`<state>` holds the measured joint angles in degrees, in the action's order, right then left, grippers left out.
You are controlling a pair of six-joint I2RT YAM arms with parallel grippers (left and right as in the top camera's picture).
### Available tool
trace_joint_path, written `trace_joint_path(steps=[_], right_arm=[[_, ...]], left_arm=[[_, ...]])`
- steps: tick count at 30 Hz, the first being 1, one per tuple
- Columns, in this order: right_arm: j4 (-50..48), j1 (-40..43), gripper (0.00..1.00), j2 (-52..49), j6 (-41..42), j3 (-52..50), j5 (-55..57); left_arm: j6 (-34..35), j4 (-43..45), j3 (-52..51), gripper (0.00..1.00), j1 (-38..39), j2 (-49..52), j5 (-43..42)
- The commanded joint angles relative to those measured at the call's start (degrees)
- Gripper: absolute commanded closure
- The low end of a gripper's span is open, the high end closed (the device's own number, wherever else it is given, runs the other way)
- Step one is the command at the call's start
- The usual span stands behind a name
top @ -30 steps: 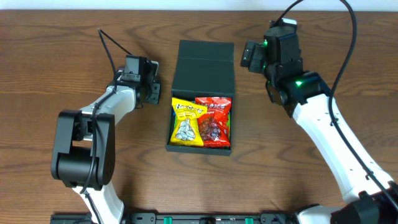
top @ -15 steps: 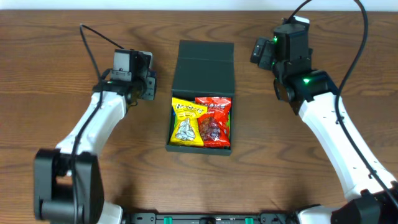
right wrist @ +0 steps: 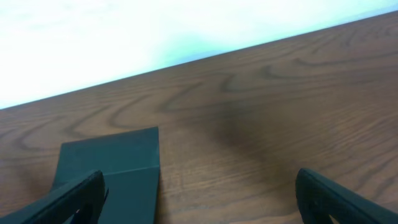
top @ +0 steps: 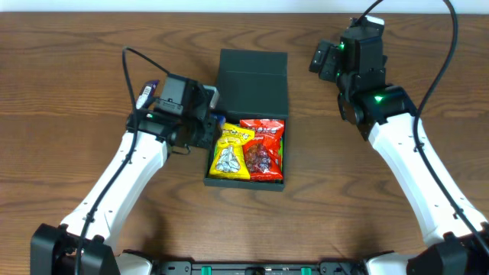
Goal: Pack container
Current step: 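Carry the Eclipse tin over the box and drop it in, then withdraw the left gripper from the box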
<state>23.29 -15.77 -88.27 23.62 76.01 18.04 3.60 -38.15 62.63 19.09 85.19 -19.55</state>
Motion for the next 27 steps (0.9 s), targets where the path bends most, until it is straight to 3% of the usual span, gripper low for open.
trace_joint_path(steps=[1,3,5,8,17,23,27], right_arm=[[0.0,0.5,0.03,0.2,-0.5,-0.2,1.0],[0.0,0.5,0.03,0.2,-0.5,-0.2,1.0],[0.0,0.5,0.04,0.2,-0.5,-0.2,1.0],[0.1,0.5,0.03,0.2,-0.5,-0.2,1.0],[1.4,0.5,0.02,0.2,-0.6,-0.2,1.0],[3.0,0.5,0.01,0.2,-0.6,-0.2,1.0],[3.1,0.5,0.01,0.2,-0.5,-0.2,1.0]], left_arm=[[3.3,-0.8,1.0,0.88,1.8,-0.7,-1.0],[3.3,-0.8,1.0,0.83,2.4,-0.7,-1.0],[3.3,-0.8,1.0,0.47,2.6,-0.7,-1.0],[3.3,-0.7,1.0,0.28,2.6,-0.7,-1.0],[3.3,4.9,1.0,0.27,1.0,-1.4,2.1],[1.7,7.7,1.0,0.2,-4.9,-2.2,20.1],[-6.7,12.2,0.9,0.14,-8.6,-1.2,28.5]])
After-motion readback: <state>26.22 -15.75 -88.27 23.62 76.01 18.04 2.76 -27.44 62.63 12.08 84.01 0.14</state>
